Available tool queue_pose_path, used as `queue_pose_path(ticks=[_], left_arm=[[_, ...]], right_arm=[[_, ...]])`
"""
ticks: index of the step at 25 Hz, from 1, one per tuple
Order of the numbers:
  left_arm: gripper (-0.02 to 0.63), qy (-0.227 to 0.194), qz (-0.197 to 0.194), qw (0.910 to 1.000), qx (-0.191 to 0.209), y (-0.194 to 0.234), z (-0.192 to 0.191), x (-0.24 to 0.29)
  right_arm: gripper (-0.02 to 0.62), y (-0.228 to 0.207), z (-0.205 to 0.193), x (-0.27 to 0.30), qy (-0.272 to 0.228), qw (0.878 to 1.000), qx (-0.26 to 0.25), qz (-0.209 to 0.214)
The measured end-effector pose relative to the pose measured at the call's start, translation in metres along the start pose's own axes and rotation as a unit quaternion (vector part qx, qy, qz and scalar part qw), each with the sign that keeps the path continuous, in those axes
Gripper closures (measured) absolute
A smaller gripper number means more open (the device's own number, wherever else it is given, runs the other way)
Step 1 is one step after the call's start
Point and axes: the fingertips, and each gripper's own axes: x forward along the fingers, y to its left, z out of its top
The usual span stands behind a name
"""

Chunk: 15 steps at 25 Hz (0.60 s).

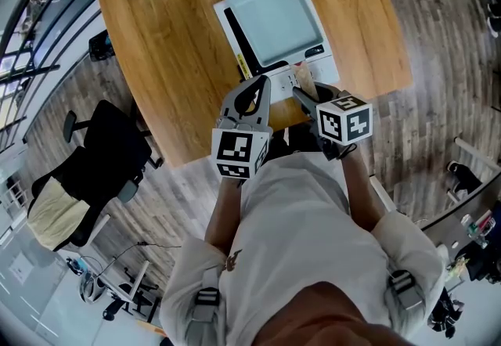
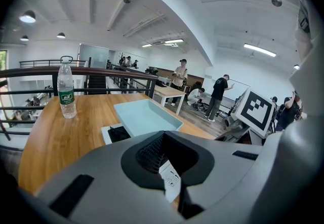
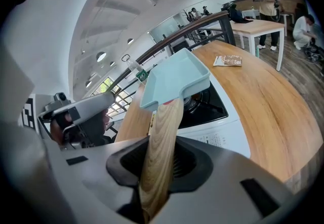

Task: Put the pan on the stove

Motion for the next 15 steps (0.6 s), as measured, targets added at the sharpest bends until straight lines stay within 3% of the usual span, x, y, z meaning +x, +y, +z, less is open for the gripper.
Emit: queue_pose_path(ticks=[15], left_arm=[[0.588, 0.010, 0.001, 0.9999, -0.006, -0.001, -0.008, 0.003]], right_arm=[[0.494, -0.007, -0.015, 0.011, 0.017, 1.000, 0.006, 0.000]])
